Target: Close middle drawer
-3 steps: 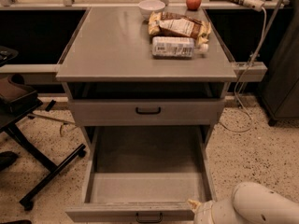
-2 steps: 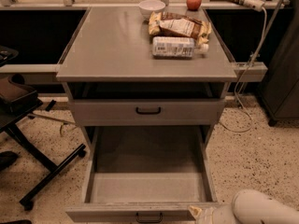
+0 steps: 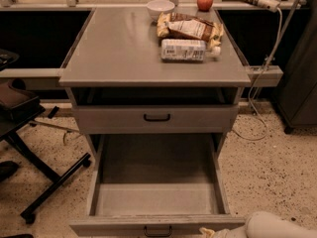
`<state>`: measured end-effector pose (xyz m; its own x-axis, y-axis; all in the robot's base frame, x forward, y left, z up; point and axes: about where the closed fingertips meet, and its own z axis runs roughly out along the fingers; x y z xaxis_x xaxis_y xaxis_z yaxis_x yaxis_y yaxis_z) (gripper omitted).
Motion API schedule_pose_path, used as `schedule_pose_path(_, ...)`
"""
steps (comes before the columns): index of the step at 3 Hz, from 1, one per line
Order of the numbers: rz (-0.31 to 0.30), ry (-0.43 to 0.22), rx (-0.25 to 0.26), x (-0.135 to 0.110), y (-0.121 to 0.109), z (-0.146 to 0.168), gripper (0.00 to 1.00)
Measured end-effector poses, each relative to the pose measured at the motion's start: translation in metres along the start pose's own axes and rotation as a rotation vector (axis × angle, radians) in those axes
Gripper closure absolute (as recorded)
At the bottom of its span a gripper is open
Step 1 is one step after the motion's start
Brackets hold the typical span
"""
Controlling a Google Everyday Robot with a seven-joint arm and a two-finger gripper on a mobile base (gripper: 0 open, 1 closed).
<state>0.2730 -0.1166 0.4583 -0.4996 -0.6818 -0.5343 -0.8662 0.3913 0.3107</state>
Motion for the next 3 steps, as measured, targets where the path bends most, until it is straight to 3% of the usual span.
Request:
schedule_pose_path(2,-0.013,-0.028,-0.008,0.016,-0.019,0.045,0.00)
schedule_pose_path(3,-0.017,-0.054,-0.009,0.013,-0.031,0.065,0.00)
